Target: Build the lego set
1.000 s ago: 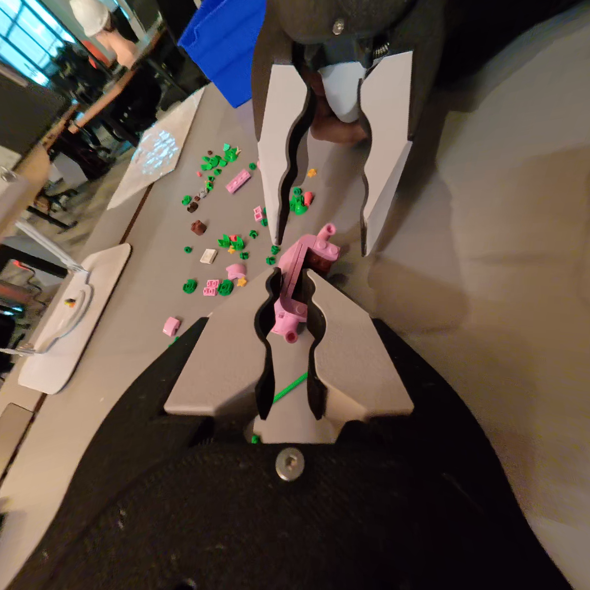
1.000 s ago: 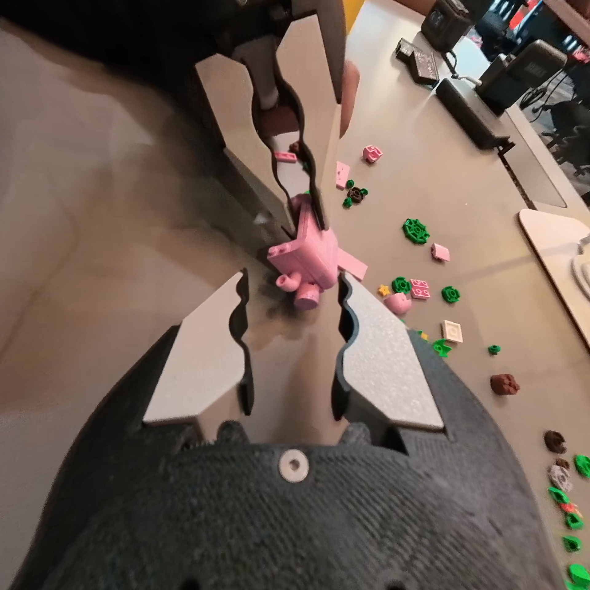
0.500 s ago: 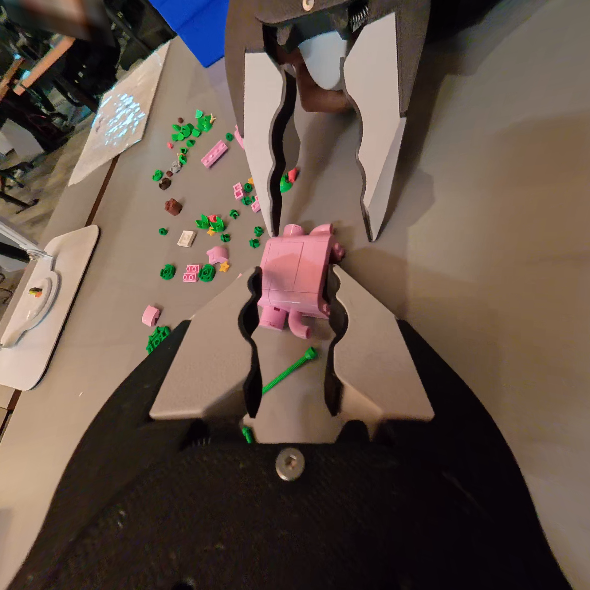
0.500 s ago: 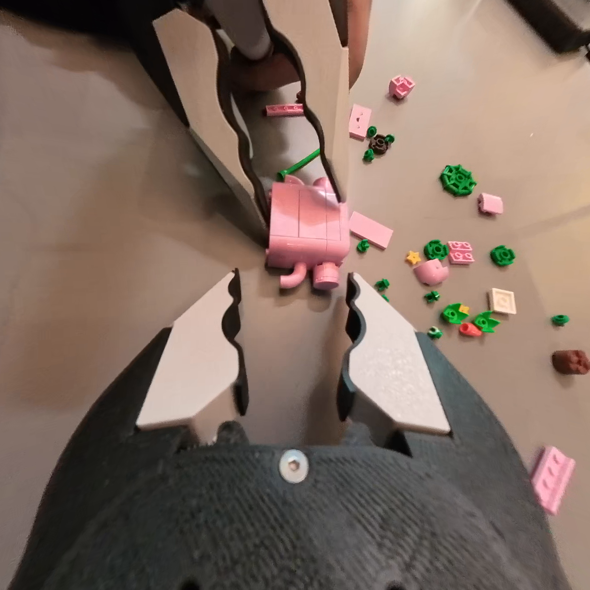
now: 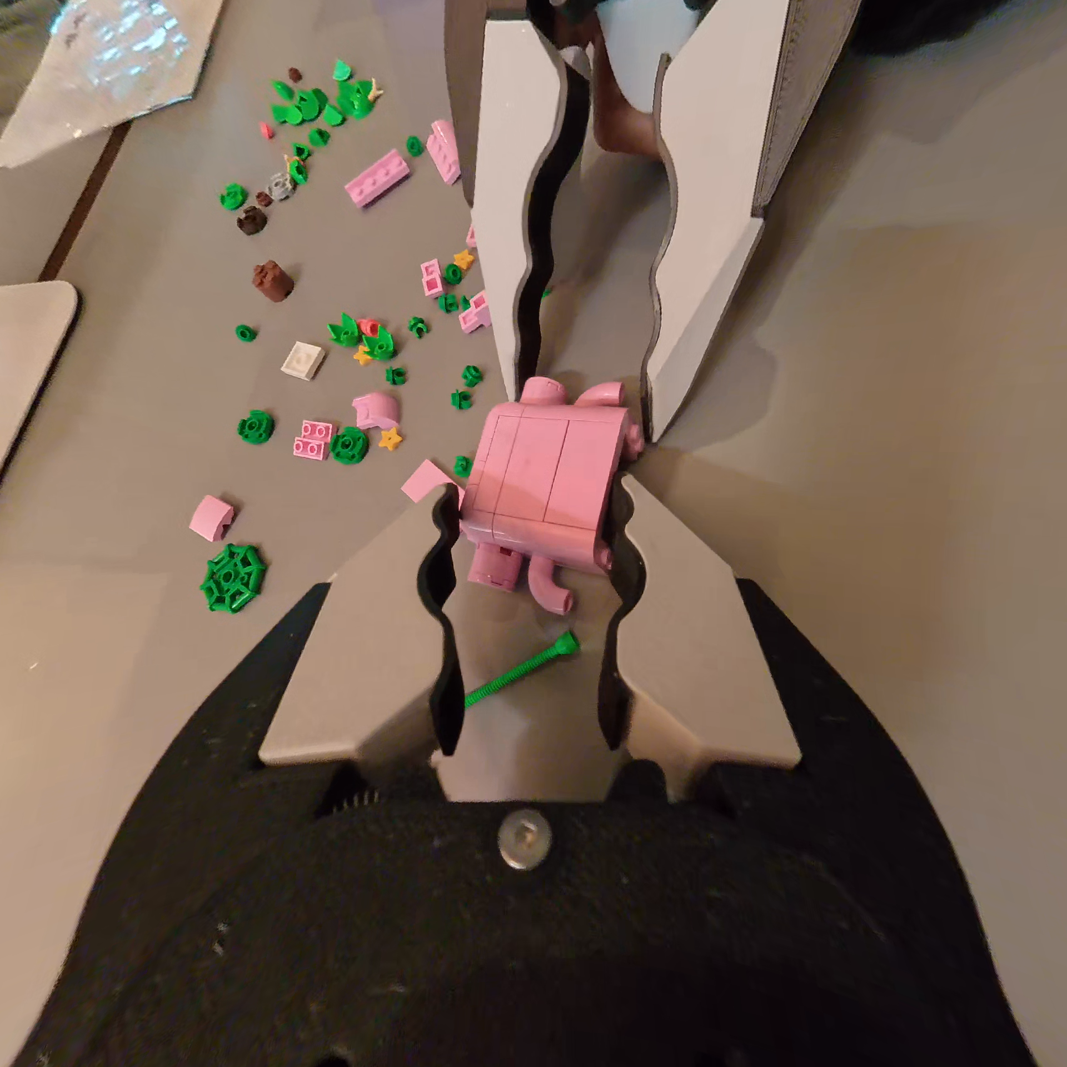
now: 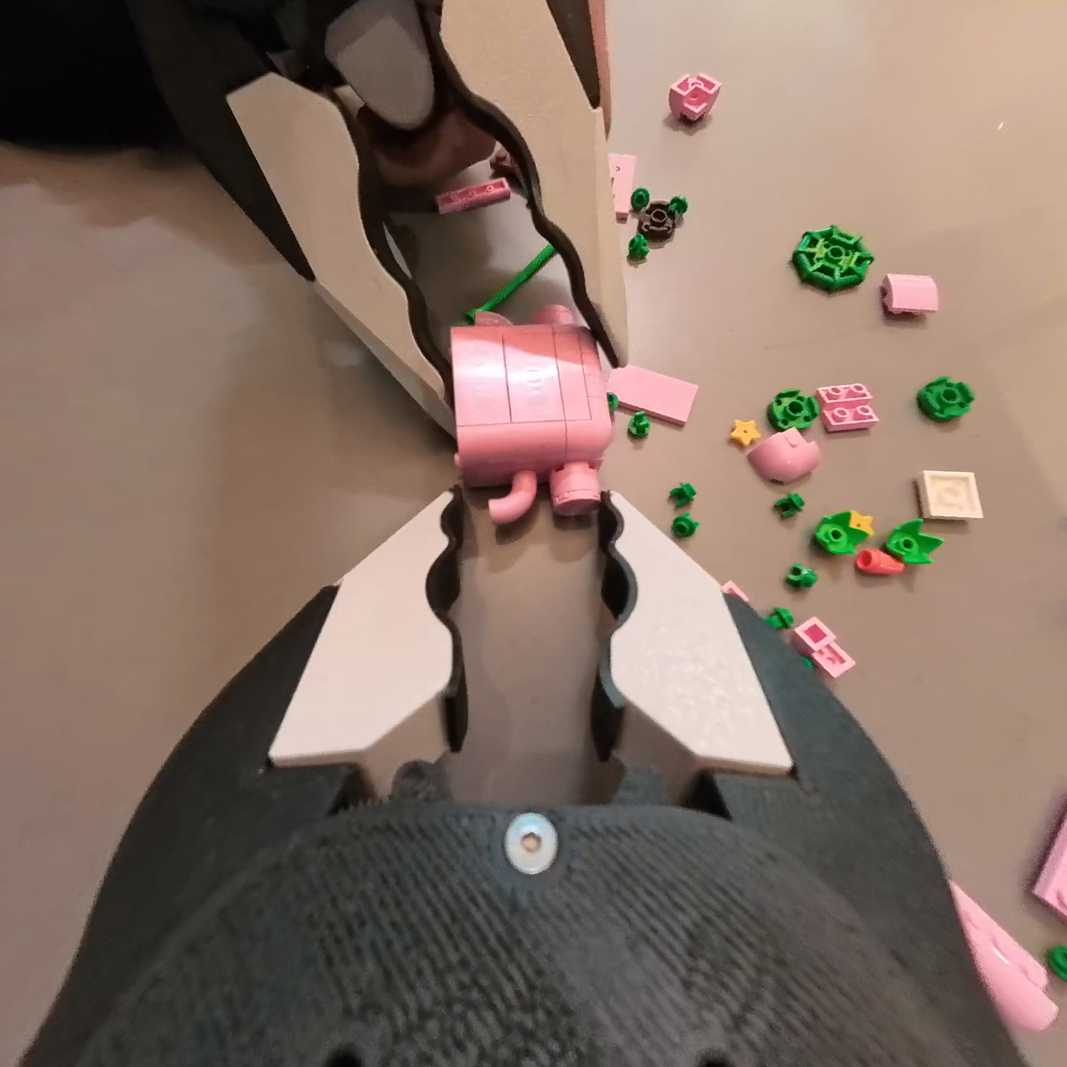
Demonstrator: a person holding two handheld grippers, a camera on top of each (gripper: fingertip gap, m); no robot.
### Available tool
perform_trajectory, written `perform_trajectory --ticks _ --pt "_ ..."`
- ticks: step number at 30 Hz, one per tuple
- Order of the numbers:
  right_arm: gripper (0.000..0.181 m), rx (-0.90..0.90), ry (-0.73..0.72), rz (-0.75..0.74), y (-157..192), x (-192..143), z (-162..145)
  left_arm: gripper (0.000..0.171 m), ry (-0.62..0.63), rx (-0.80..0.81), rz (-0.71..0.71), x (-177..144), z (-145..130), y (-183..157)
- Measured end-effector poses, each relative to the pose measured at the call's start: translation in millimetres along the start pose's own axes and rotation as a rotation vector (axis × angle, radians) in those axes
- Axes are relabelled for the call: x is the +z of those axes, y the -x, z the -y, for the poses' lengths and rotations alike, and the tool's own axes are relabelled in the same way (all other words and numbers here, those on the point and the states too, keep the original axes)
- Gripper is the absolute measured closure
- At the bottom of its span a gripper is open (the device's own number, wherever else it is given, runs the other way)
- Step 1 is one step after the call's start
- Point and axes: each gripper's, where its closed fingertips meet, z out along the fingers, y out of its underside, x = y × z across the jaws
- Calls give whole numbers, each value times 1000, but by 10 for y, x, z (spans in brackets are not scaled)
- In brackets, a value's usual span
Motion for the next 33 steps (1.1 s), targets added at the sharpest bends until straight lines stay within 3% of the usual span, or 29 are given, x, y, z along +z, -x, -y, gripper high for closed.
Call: perform_trajectory --ticks 7,22,33 --pt "142 17 -97 -7 -34 -106 117 125 -76 -78 -34 -80 84 39" --pt "144 3 -50 -15 -35 -51 65 137 -101 -65 -41 -115 106 12" --pt "143 23 -30 8 -33 -27 40 133 -96 -63 -60 -121 97 -28"
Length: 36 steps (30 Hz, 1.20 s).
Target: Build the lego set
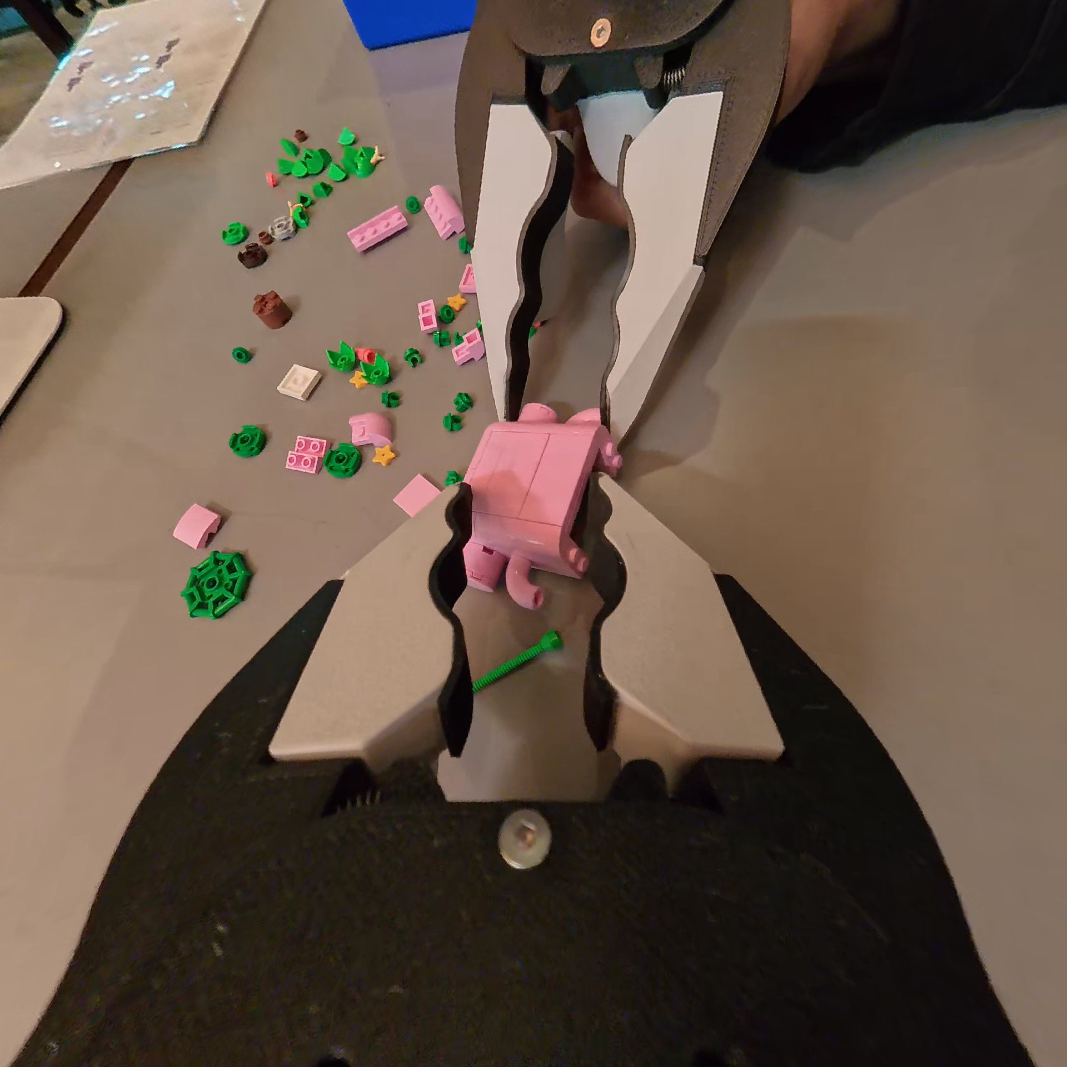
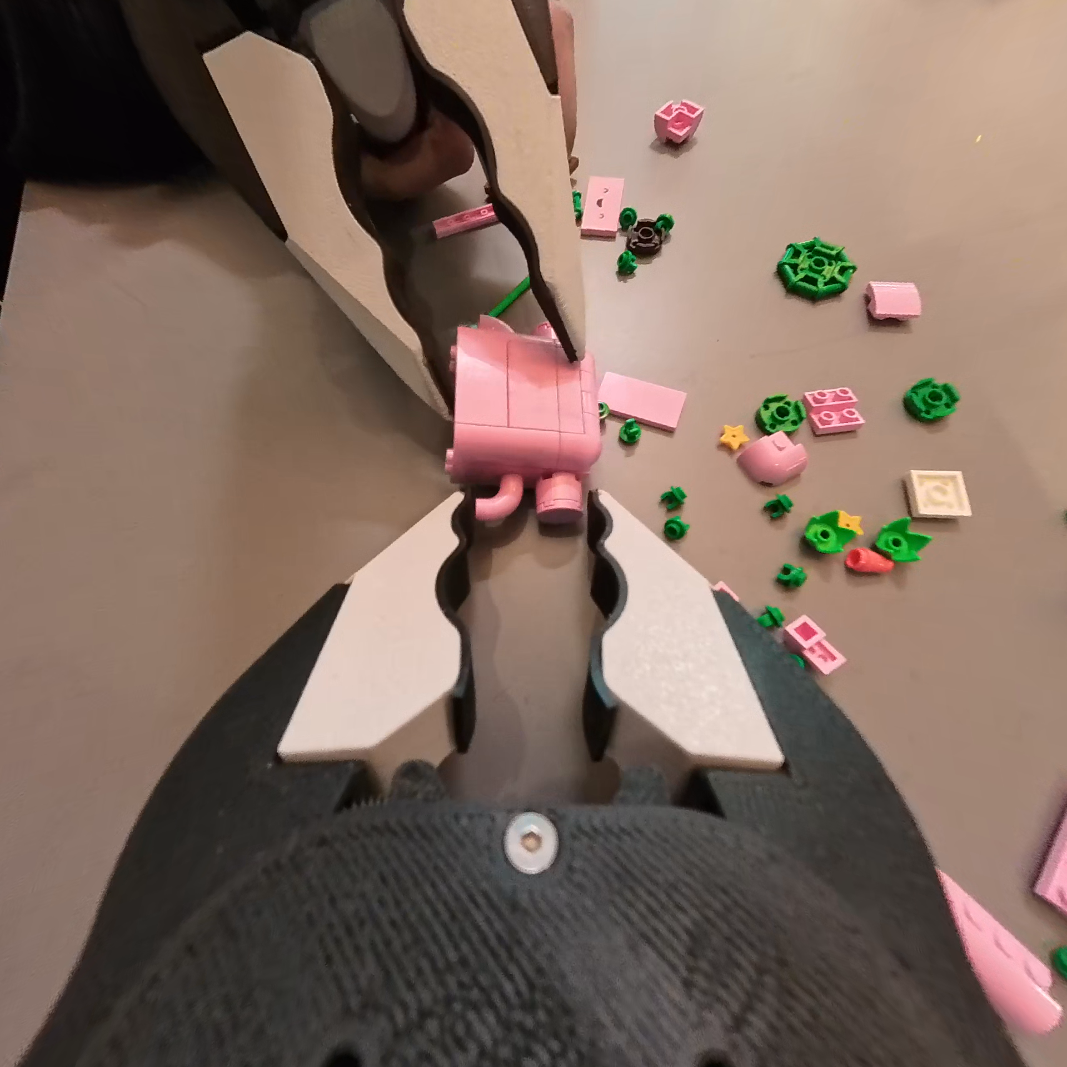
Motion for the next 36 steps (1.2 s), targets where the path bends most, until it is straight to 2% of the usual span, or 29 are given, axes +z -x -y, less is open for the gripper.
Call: perform_trajectory --ticks 2,13,21,24,29,32,34,36 --pt "142 6 6 5 0 3 -9 132 -1 -3 -3 -4 0 -4" --pt "138 56 19 27 -32 -17 -53 103 13 -31 10 -25 -40 30" --pt "140 69 14 44 -27 -22 -48 107 48 -75 -12 -71 -145 80" --pt "139 61 3 56 -5 -34 -33 114 57 -74 -34 -67 -157 49" --pt "124 7 -43 97 56 -64 42 126 92 -26 -39 -31 -193 -12" --pt "118 -9 -65 127 103 -88 72 126 93 -30 -41 -31 -194 -10" --pt "123 -18 -54 148 138 -81 59 126 92 -37 -50 -31 -188 -23" --pt "126 -38 -36 163 179 -67 34 127 78 -54 -122 -28 -138 -164"
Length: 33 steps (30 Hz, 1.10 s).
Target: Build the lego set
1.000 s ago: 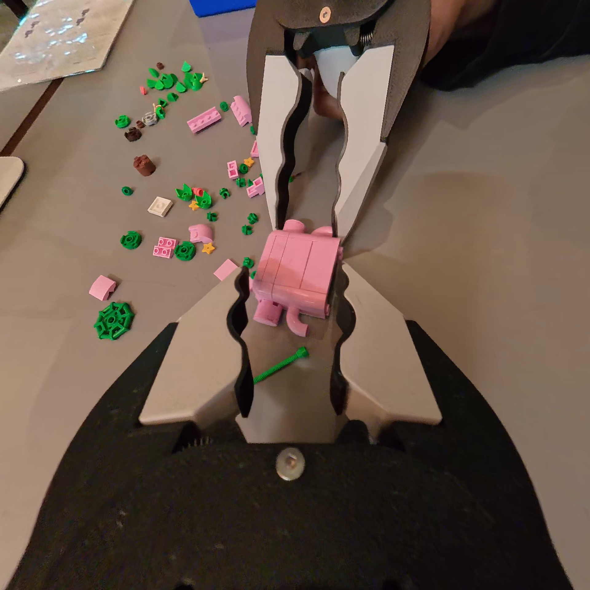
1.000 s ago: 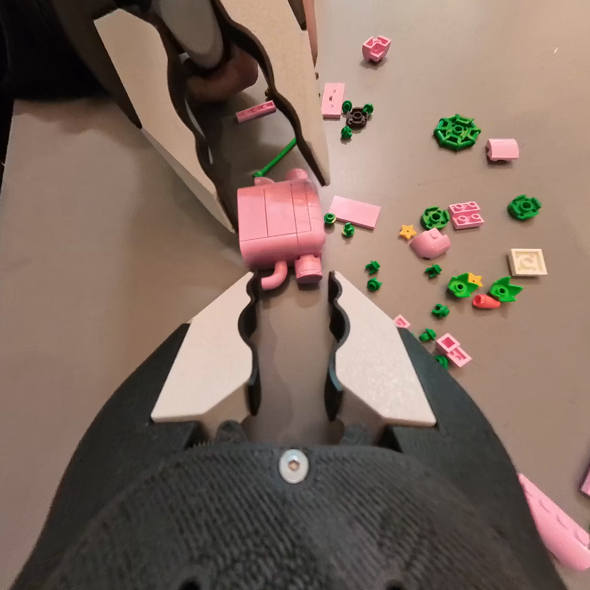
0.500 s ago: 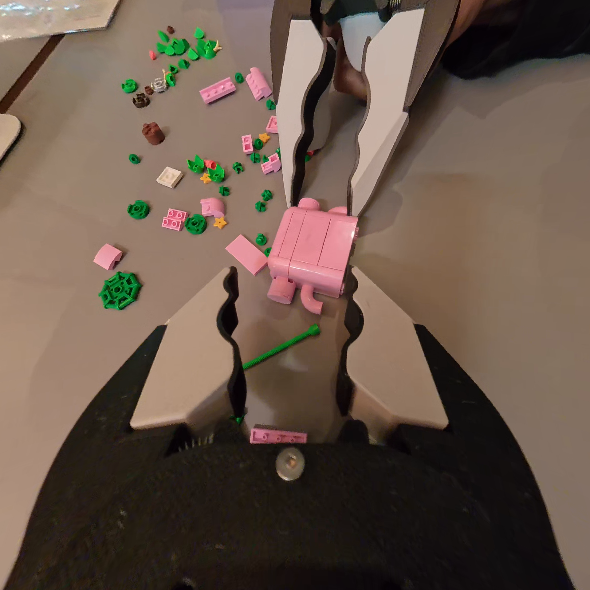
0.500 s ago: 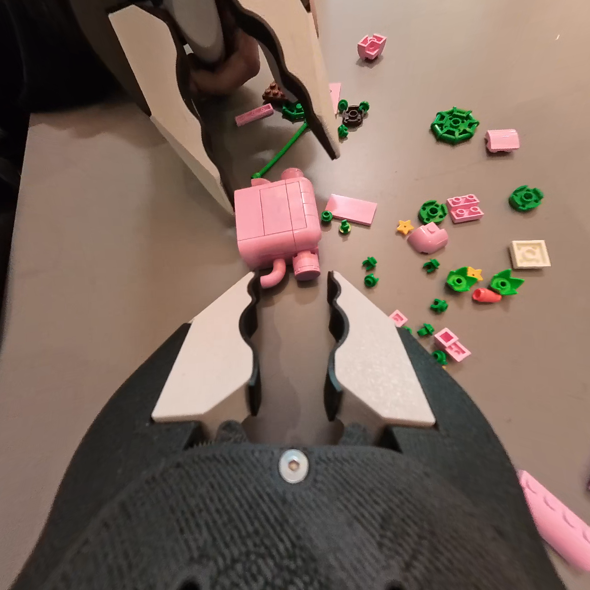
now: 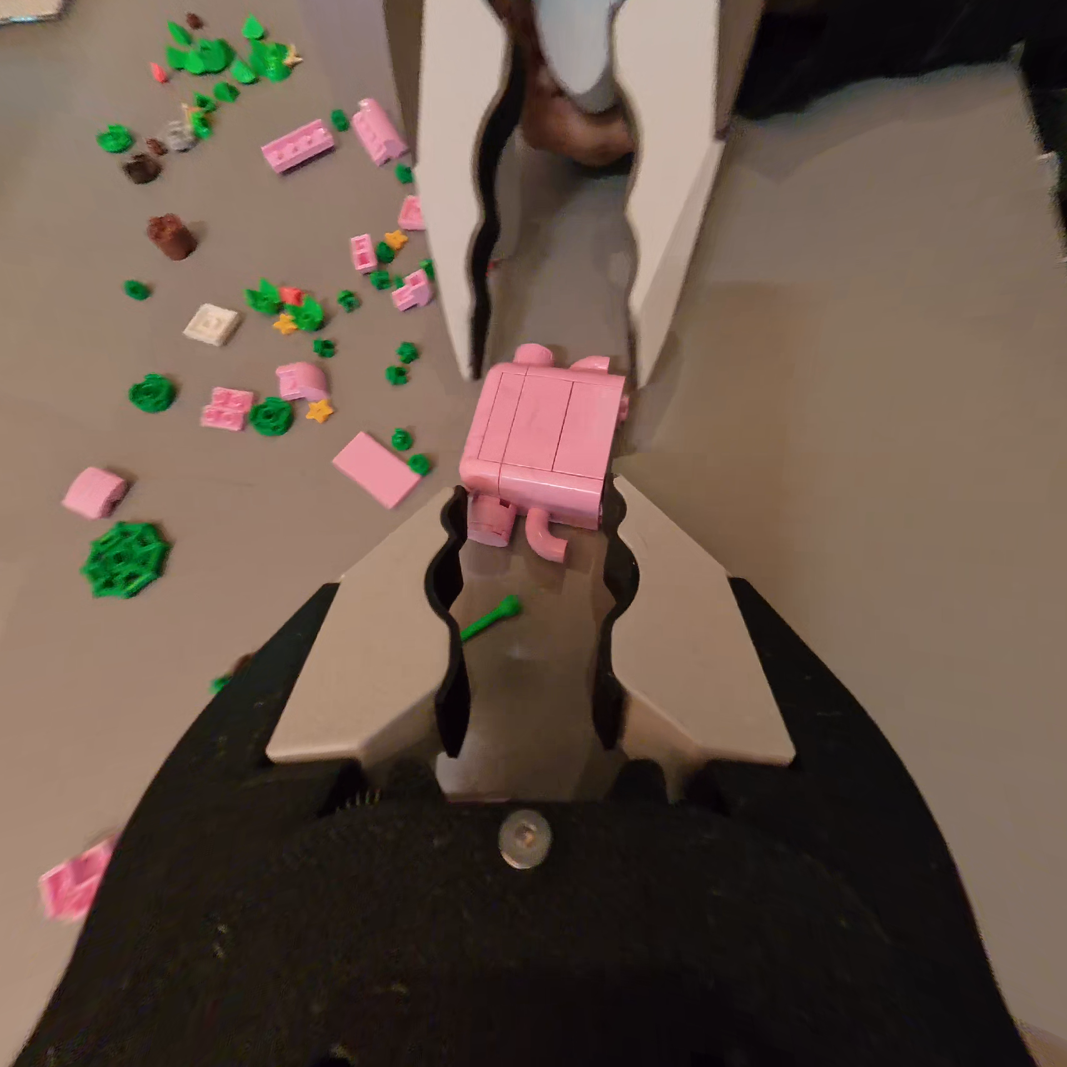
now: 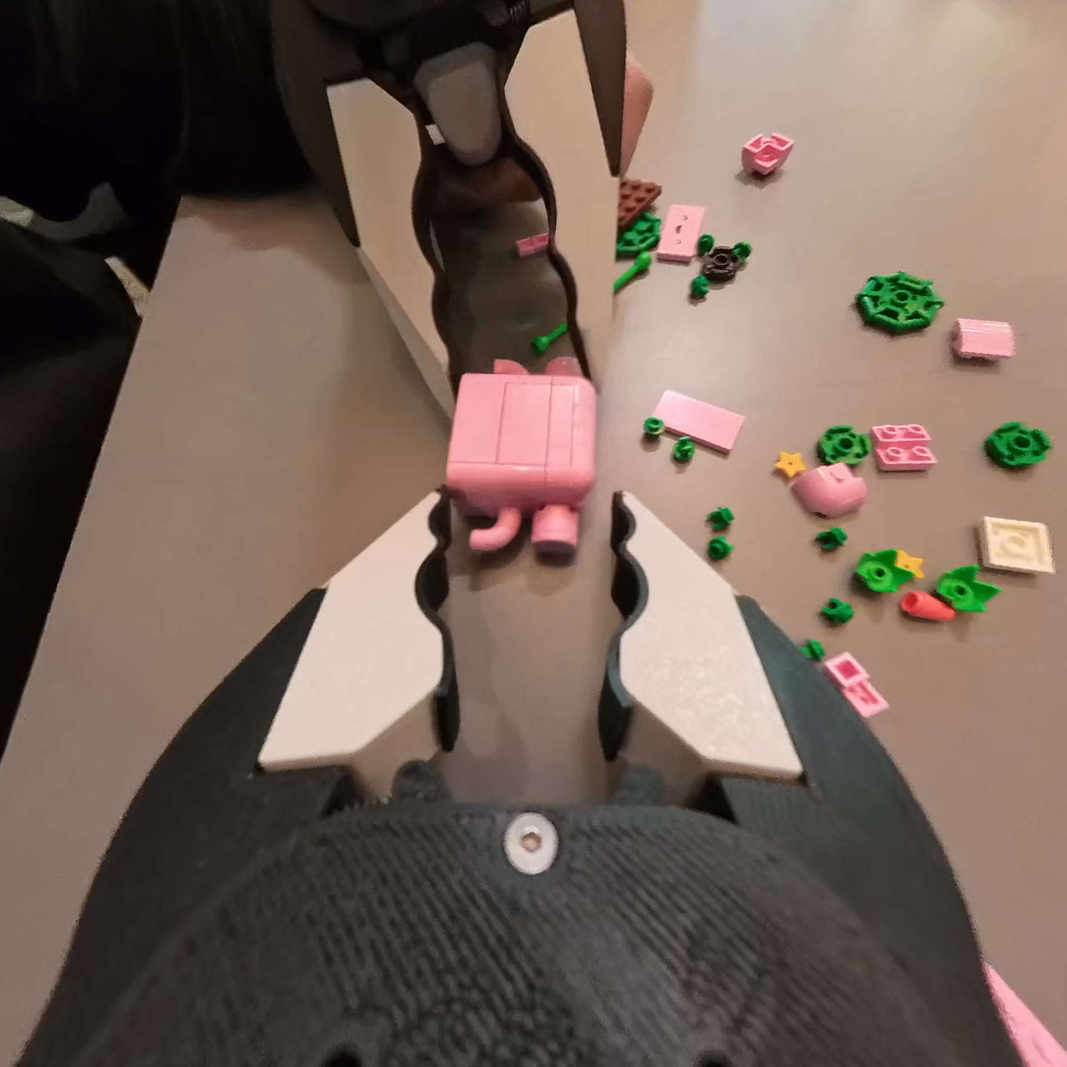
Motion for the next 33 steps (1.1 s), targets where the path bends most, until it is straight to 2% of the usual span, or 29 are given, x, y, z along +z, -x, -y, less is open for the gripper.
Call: perform_trajectory --ticks 1,4,7,11,14,19,21,29,33 --pt "122 -18 9 20 46 6 -13 126 1 -1 -27 17 20 -68" --pt "131 -61 28 56 154 1 -60 126 25 52 -10 40 40 -131" --pt "132 -56 40 90 205 -23 -99 127 24 50 -49 14 45 -219" --pt "132 -59 78 63 148 -35 -185 127 4 29 -82 -34 27 -247" --pt "130 -60 65 60 149 -56 -172 131 -25 38 -48 -60 27 -182" --pt "118 -50 39 60 165 -44 -115 112 -61 37 -6 -89 52 -120" --pt "114 -60 21 60 189 -30 -70 112 -54 47 -9 -81 42 -137" --pt "115 -99 17 59 270 18 -36 141 -49 50 -104 -86 38 -317" --pt "122 -95 34 73 284 14 -75 147 -98 10 -151 -153 86 -333"
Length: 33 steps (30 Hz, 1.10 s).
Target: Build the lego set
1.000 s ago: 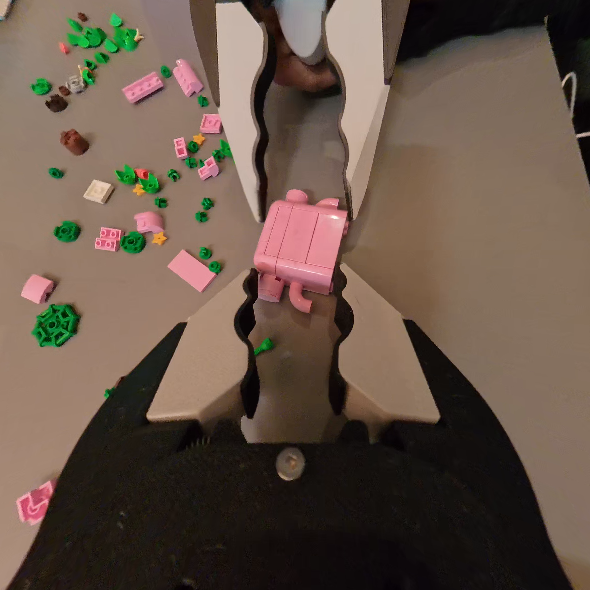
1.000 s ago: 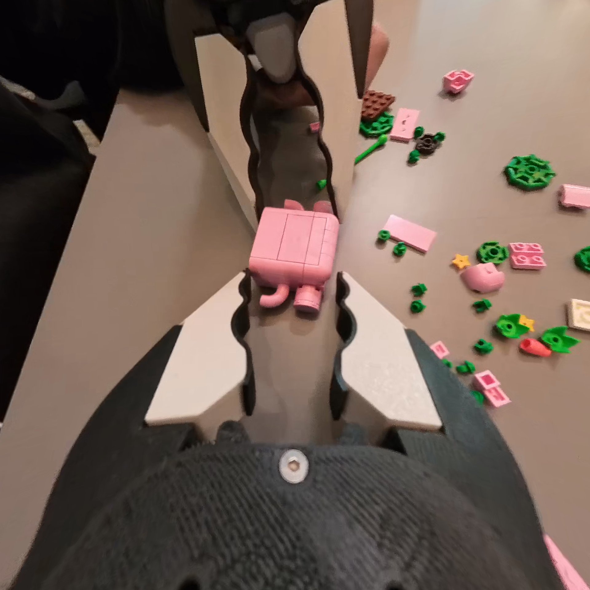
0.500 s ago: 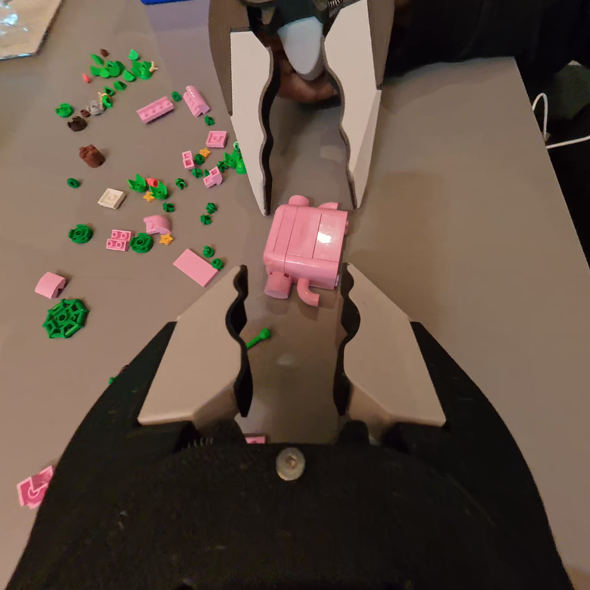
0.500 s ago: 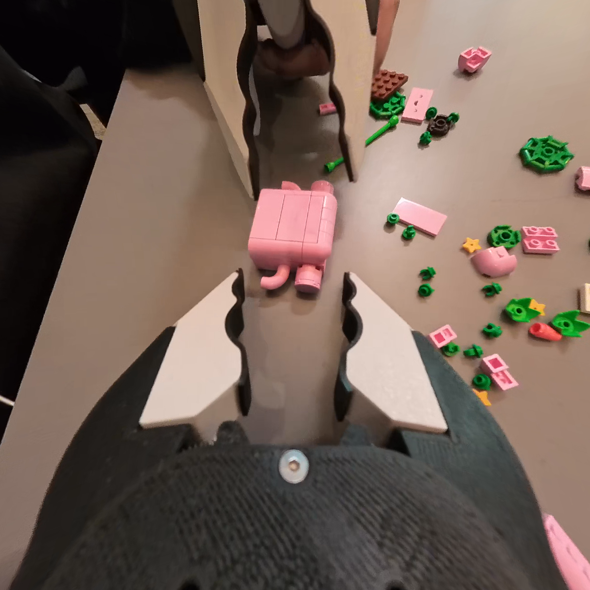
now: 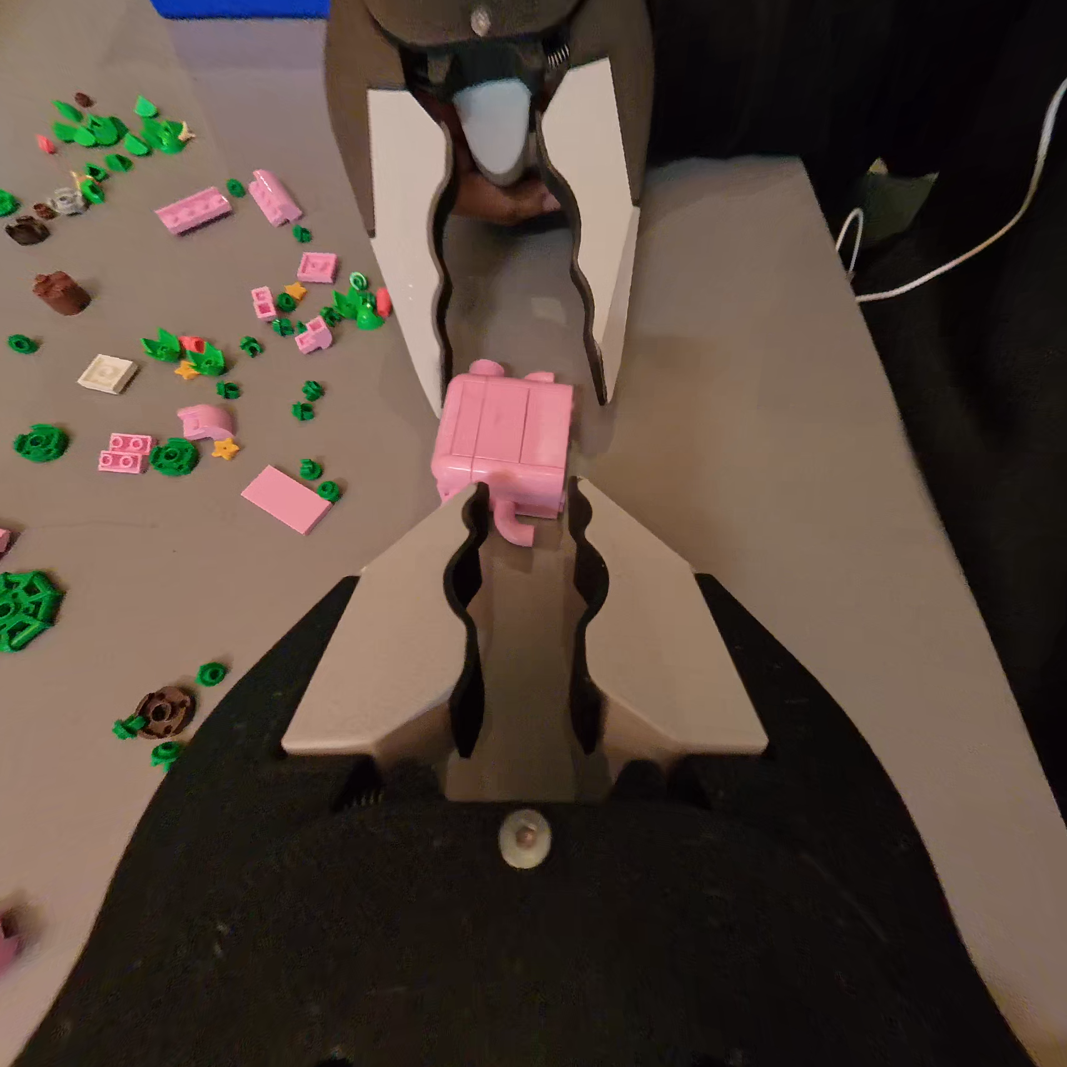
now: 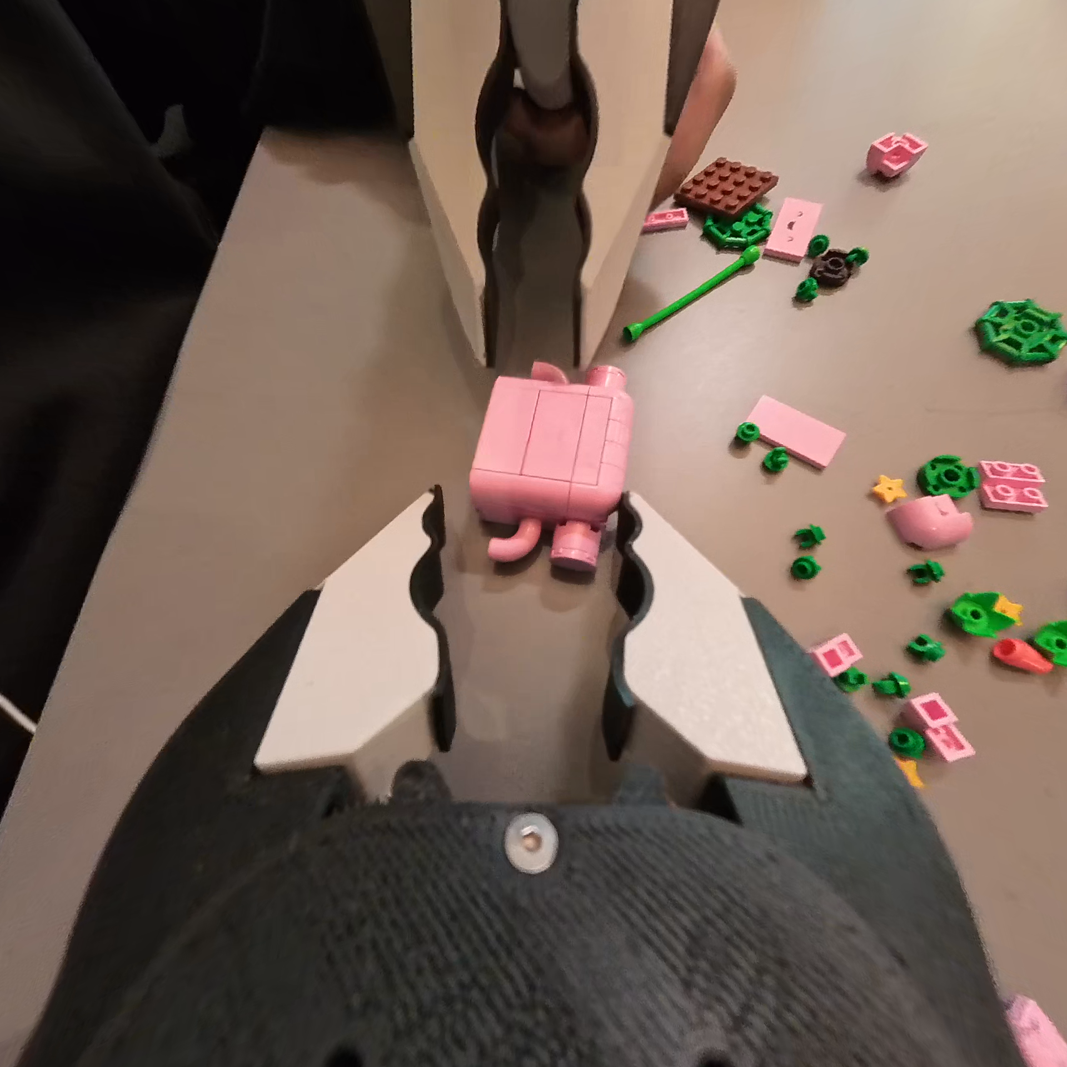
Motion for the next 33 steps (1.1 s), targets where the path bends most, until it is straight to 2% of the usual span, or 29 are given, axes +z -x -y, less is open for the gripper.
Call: perform_trajectory --ticks 4,7,14,19,24,28,30,33 --pt "124 15 -21 -1 -20 -20 27 117 -67 -70 16 -72 70 105" --pt "122 12 -49 -8 -24 -26 78 109 -63 -77 1 -75 59 86" --pt "118 -28 -74 -66 -20 64 196 111 -13 -30 16 -36 -3 46" --pt "128 -59 -40 -127 -67 139 190 112 3 -12 26 -19 -20 38" --pt "129 -117 -36 -40 76 135 168 113 11 -17 28 -12 -28 45" --pt "129 -141 -38 26 154 76 126 118 -48 -77 5 -75 35 84" --pt "120 -106 -115 -10 74 10 234 117 -74 -112 -6 -102 60 109" --pt "110 22 -347 30 -31 -249 509 115 -85 -135 -26 -113 68 99"
